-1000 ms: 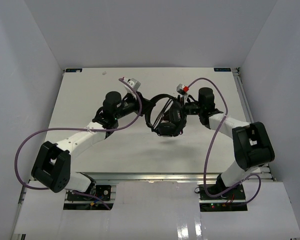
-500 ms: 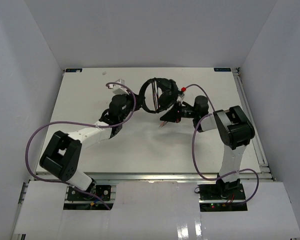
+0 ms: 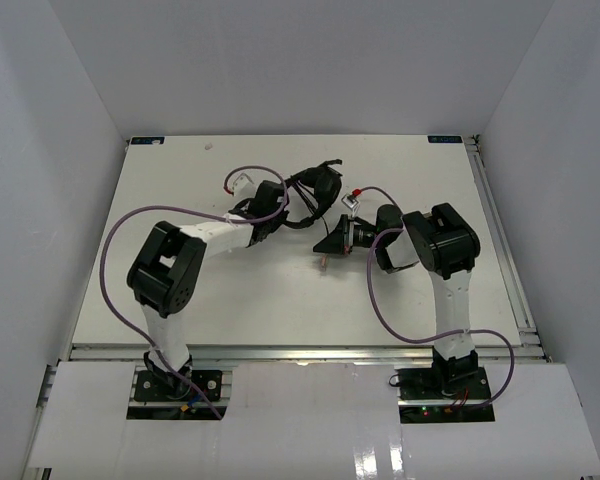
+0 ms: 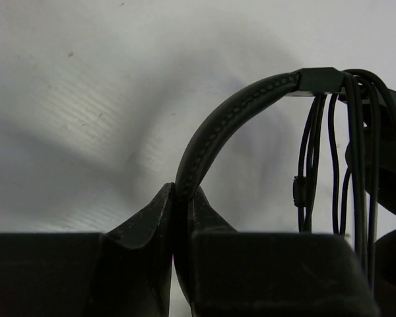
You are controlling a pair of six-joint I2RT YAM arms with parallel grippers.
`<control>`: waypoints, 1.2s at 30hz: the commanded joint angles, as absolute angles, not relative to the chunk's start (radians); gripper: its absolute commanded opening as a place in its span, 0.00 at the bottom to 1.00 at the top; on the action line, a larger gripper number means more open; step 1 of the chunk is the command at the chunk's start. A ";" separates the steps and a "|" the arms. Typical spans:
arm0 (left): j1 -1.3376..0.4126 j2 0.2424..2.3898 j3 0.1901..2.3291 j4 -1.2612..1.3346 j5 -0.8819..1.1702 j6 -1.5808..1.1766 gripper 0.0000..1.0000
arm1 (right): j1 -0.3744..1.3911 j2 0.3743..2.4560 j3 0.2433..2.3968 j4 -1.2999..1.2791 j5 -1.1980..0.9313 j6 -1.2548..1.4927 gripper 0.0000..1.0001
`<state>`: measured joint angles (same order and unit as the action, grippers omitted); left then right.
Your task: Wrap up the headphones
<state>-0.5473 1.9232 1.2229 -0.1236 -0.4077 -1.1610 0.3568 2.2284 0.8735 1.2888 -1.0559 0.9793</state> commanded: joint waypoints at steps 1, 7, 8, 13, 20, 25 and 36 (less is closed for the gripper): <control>-0.544 2.004 1.416 -0.380 -0.513 -1.223 0.00 | 0.364 2.237 0.896 1.427 -1.058 0.990 0.08; -0.549 2.082 1.479 -0.467 -0.569 -1.086 0.00 | 0.355 2.169 0.885 1.181 -1.072 0.815 0.40; -0.553 2.083 1.477 -0.471 -0.583 -1.053 0.01 | 0.350 2.138 0.878 1.123 -1.071 0.750 0.47; -0.568 2.067 1.465 -0.468 -0.627 -0.932 0.46 | 0.297 1.961 0.884 0.533 -1.019 0.292 0.72; -0.569 1.936 1.413 -0.396 -0.540 -0.764 0.97 | 0.194 1.669 0.897 -0.072 -0.753 -0.246 0.88; -0.569 1.653 1.138 -0.138 -0.260 -0.479 0.98 | 0.178 1.367 0.828 -0.148 -0.428 -0.286 0.90; -0.554 0.944 0.672 0.030 0.194 -0.172 0.98 | 0.168 0.921 0.701 -0.064 -0.075 -0.083 0.90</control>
